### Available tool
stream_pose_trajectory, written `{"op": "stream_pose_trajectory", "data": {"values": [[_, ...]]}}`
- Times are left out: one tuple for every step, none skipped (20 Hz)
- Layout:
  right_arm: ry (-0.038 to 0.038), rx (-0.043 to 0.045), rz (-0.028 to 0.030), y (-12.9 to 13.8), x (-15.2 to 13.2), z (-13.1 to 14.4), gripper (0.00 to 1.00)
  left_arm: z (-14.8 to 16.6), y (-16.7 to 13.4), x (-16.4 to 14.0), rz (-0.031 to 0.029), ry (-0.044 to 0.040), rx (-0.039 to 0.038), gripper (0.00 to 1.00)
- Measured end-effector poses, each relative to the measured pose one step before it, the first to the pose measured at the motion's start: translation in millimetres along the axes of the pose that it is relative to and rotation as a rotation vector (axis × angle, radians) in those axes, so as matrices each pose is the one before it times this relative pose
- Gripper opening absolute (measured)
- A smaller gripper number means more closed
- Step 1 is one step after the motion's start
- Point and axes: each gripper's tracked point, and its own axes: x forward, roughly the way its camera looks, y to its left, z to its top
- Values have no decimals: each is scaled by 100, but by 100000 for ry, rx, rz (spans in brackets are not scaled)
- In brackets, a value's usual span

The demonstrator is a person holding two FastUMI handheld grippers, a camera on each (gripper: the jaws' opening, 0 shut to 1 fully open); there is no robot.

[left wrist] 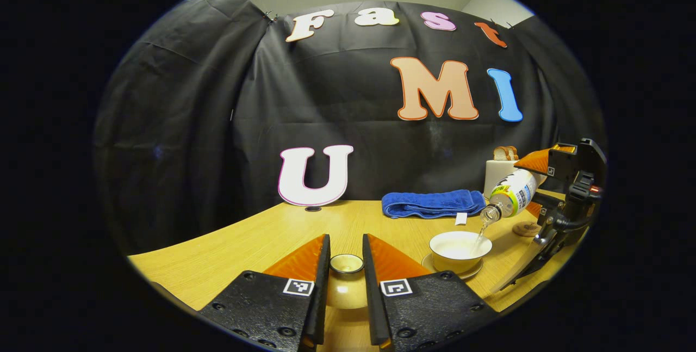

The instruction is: Open the teacup lid with one hand, grasp the water bottle and pour water into the teacup with the other hand; after pouring, place the water bottle on the coaster and then close the teacup lid.

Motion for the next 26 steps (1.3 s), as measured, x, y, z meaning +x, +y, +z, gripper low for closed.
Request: {"op": "stream_pose_trajectory", "data": {"values": [[-292,-1529,-1064,-168,-37,-54,68,-11,-3,-1,5,24,8,30],[-367,-1430,-736,-34,19,71,68,-5,2,-2,-19,-25,-16,30],[-245,-729,-316,65,-12,48,68,24,-24,31,-3,40,28,30],[-287,-582,-301,-16,29,-12,68,-29,27,27,-7,-22,-19,30],[-435,-706,-771,-211,-7,89,68,25,-14,57,12,26,11,30],[-477,-805,-925,-137,42,120,68,-8,-9,-31,-3,-13,-2,30],[-350,-689,-693,-91,-39,126,68,32,54,-46,1,8,0,30],[-492,-393,-460,-45,-22,132,68,-39,-11,-27,-8,3,-7,30],[-248,-346,-112,53,-23,83,68,29,-10,-29,-2,3,1,30],[-59,370,337,59,28,-43,68,6,29,26,1,6,-8,30],[163,1450,1073,146,-76,-17,68,3,-34,54,5,-5,1,30],[261,4076,2778,500,-115,-130,68,-14,-3,-22,12,-6,9,30],[674,6220,3816,842,30,-6,69,-1,-9,-30,-5,-33,-1,30],[1119,8069,4996,1077,76,-185,70,15,-4,18,11,13,2,30],[1268,8600,4521,905,-136,9,70,-4,15,14,-2,-25,-14,30],[933,7911,2925,625,-226,-10,70,1,17,6,5,16,0,30],[419,8097,2201,697,-337,-1,70,27,-31,-35,-4,-16,-18,30],[469,9492,2907,389,-384,-3,70,-41,-20,5,-1,18,19,30],[455,10877,3594,368,-229,220,65,15,-19,-14,-5,-12,-5,30],[528,11619,3725,271,-189,236,71,-8,48,31,11,-12,-2,30],[197,11819,3069,158,169,294,65,27,2,2,-13,-1,1,30],[214,11716,2306,37,-189,137,65,-60,-25,19,3,-4,3,30],[-4,11745,1531,-232,-185,183,65,38,3,39,5,10,0,30],[18,11140,1074,-344,-128,194,65,-18,4,-27,-1,-11,-5,30],[-395,10376,36,-359,-208,226,66,55,-17,-18,-14,6,7,30],[-446,9676,-304,-244,-2,-38,66,-57,25,43,24,-15,1,30]]}}
